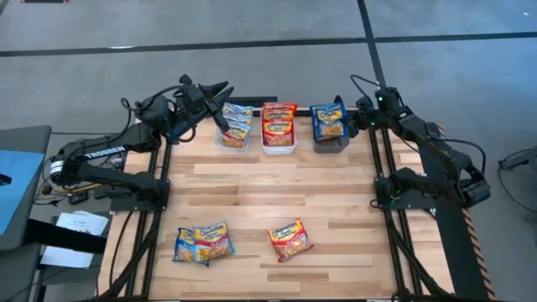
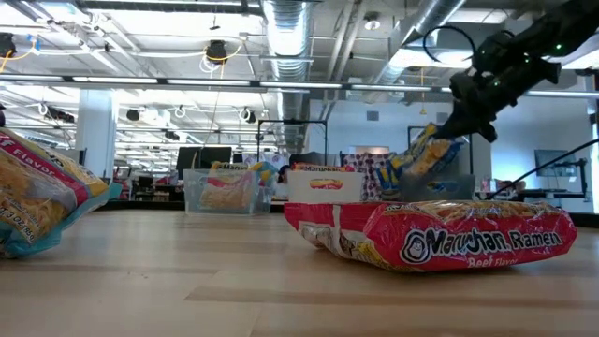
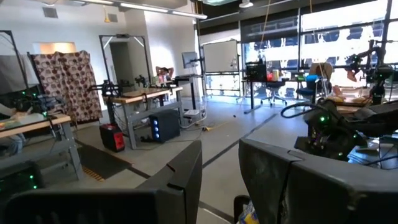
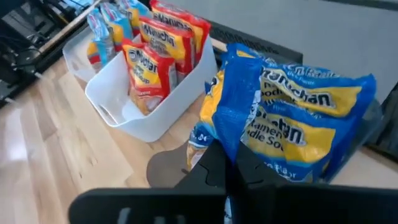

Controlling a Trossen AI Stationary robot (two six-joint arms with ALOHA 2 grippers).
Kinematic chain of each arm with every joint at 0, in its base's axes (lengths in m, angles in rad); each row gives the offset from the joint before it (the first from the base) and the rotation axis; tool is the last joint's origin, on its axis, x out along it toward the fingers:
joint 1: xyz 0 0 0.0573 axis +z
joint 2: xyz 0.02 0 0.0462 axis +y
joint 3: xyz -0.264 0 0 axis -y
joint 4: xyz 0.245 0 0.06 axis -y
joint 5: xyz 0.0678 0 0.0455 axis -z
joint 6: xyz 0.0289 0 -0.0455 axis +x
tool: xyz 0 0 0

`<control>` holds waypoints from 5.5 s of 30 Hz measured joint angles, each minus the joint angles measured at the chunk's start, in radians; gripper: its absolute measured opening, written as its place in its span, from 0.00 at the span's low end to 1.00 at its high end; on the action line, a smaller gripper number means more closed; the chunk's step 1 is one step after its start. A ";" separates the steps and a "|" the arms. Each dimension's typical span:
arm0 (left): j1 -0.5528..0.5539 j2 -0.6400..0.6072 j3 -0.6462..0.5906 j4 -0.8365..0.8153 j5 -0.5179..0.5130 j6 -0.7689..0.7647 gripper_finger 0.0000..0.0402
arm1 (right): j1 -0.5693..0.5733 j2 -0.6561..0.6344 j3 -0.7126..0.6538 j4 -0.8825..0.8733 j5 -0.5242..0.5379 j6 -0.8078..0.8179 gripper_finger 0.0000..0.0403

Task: Sort Maruchan noodles
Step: Put the blue bag into the black bin, then put the orange bag into the white bin

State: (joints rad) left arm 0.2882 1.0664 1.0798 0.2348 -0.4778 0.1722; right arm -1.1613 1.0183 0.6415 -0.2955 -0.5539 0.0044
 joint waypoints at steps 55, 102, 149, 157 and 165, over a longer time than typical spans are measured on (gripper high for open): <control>0.000 -0.001 0.000 -0.041 0.004 0.008 0.24 | 0.156 -0.083 0.127 -0.084 0.217 0.116 0.41; 0.000 -0.001 0.000 -0.074 0.002 0.027 0.24 | 0.336 0.676 0.463 -0.581 0.436 0.227 0.41; -0.002 -0.212 0.000 -0.464 0.196 -0.300 0.24 | 0.708 0.343 0.463 -0.590 0.186 0.342 0.48; -0.002 -0.210 0.000 -0.539 0.281 -0.301 0.24 | 0.843 0.343 0.463 -0.578 0.186 0.513 0.53; -0.002 -0.210 0.000 -0.574 0.434 -0.354 0.24 | 1.006 0.343 0.463 -0.505 0.186 0.654 0.55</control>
State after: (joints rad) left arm 0.2863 0.8562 1.0801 -0.3390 -0.0443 -0.1818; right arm -0.1552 1.3617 1.1046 -0.8002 -0.3676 0.6588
